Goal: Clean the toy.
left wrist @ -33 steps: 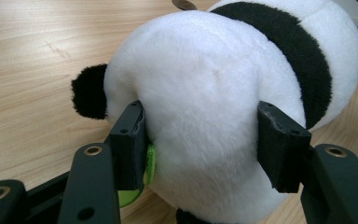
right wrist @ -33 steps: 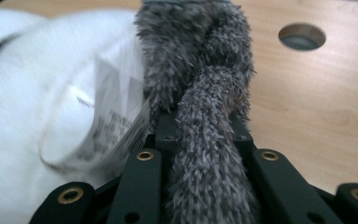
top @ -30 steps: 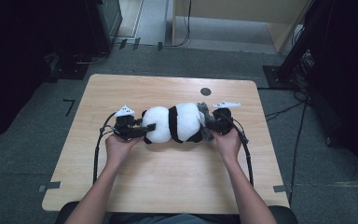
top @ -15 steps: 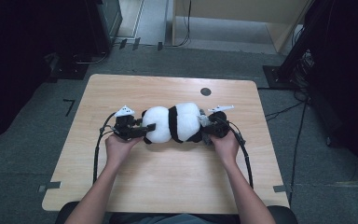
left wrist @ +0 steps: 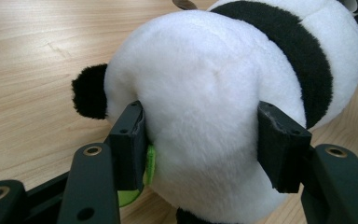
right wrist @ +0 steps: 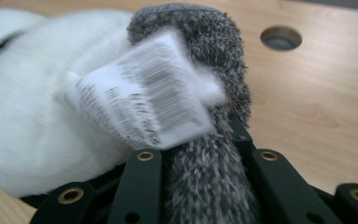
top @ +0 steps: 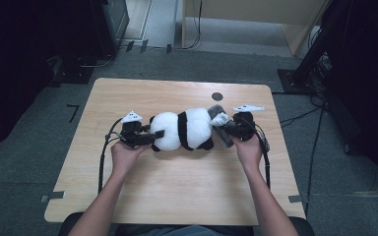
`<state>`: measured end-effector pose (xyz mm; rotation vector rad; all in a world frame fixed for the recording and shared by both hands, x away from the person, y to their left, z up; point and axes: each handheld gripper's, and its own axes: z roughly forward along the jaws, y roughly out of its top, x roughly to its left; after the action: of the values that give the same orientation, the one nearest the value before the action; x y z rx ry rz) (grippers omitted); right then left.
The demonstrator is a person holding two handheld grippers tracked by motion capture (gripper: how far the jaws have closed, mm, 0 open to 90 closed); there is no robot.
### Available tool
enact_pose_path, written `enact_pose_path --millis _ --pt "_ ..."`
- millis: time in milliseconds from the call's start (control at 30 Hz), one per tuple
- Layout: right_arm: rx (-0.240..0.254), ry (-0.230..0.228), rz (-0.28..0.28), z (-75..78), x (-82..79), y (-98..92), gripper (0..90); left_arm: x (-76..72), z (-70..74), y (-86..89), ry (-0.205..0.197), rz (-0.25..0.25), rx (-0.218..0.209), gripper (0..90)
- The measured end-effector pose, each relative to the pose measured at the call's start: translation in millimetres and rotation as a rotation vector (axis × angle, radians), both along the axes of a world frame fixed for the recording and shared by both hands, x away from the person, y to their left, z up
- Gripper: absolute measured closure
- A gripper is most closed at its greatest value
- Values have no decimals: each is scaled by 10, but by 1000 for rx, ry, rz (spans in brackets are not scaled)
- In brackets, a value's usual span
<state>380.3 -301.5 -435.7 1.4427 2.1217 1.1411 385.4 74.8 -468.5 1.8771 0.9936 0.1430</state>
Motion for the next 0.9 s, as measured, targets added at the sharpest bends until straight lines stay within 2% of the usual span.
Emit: enact_pose_path --millis 200,400,667,900 --pt "3 -60 46 295 -76 60 744 -1 5 -3 0 -1 2 415" --pt "8 -111 123 559 -168 270 744 -1 4 -4 -1 0 0 412" --pt "29 -135 240 705 -223 651 744 3 1 2 0 -1 -1 388" --pt "47 -120 328 722 -201 1011 743 19 -12 17 -2 -16 -2 305"
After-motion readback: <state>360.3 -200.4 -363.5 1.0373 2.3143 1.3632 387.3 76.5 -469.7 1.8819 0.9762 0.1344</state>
